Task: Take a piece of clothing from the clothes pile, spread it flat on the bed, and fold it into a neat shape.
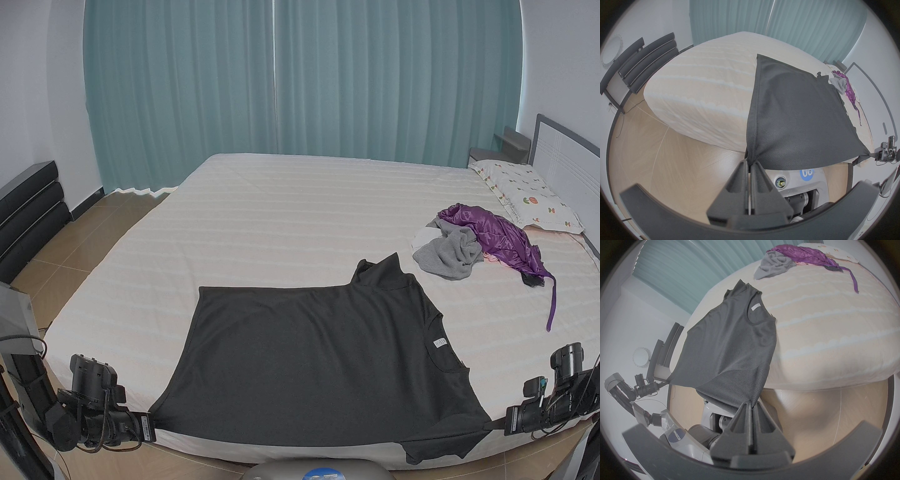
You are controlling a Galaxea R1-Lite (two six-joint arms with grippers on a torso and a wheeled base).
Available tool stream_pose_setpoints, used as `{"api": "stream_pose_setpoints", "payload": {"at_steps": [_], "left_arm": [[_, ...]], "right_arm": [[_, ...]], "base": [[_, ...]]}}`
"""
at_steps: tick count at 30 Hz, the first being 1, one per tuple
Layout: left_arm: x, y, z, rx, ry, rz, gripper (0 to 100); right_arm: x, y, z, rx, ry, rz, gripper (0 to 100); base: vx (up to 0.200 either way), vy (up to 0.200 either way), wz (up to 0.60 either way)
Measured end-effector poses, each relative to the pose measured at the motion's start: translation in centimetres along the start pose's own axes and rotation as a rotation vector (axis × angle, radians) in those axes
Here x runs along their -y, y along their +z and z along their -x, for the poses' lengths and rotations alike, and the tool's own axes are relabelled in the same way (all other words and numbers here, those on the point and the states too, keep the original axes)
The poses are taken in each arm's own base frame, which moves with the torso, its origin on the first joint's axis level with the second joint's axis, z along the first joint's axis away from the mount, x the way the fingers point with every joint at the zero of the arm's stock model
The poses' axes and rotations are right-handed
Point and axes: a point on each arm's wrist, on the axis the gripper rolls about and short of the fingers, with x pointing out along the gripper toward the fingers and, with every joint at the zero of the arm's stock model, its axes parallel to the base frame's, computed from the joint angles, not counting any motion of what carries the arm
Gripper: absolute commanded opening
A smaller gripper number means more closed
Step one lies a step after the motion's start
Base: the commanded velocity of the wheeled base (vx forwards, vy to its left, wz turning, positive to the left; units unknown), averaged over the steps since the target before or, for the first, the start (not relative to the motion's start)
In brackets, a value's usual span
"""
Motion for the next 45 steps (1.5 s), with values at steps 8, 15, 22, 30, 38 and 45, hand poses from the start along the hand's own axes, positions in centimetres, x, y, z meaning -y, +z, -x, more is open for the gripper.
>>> {"api": "stream_pose_setpoints", "payload": {"at_steps": [8, 15, 22, 30, 38, 45], "left_arm": [[0.5, 1.9, -0.1, 0.090, -0.023, 0.073, 0], [1.3, 5.0, -0.7, 0.196, -0.063, 0.161, 0], [1.7, 6.8, -0.8, 0.278, -0.044, 0.180, 0], [2.0, 6.9, -0.8, 0.285, -0.048, 0.173, 0], [2.2, 6.0, -0.8, 0.253, -0.050, 0.159, 0], [2.3, 6.3, -0.8, 0.262, -0.055, 0.159, 0]], "right_arm": [[-0.3, 1.1, 0.2, 0.102, 0.001, 0.007, 0], [-1.0, 3.8, -0.1, 0.244, 0.006, -0.053, 0], [-1.7, 5.2, -0.8, 0.271, 0.014, -0.019, 0], [-2.1, 5.2, -0.6, 0.277, 0.021, -0.004, 0], [-2.3, 4.2, 0.3, 0.282, 0.018, -0.007, 0], [-2.3, 4.0, 0.4, 0.283, 0.018, -0.008, 0]], "base": [[0.000, 0.000, 0.00], [0.000, 0.000, 0.00], [0.000, 0.000, 0.00], [0.000, 0.000, 0.00], [0.000, 0.000, 0.00], [0.000, 0.000, 0.00]]}}
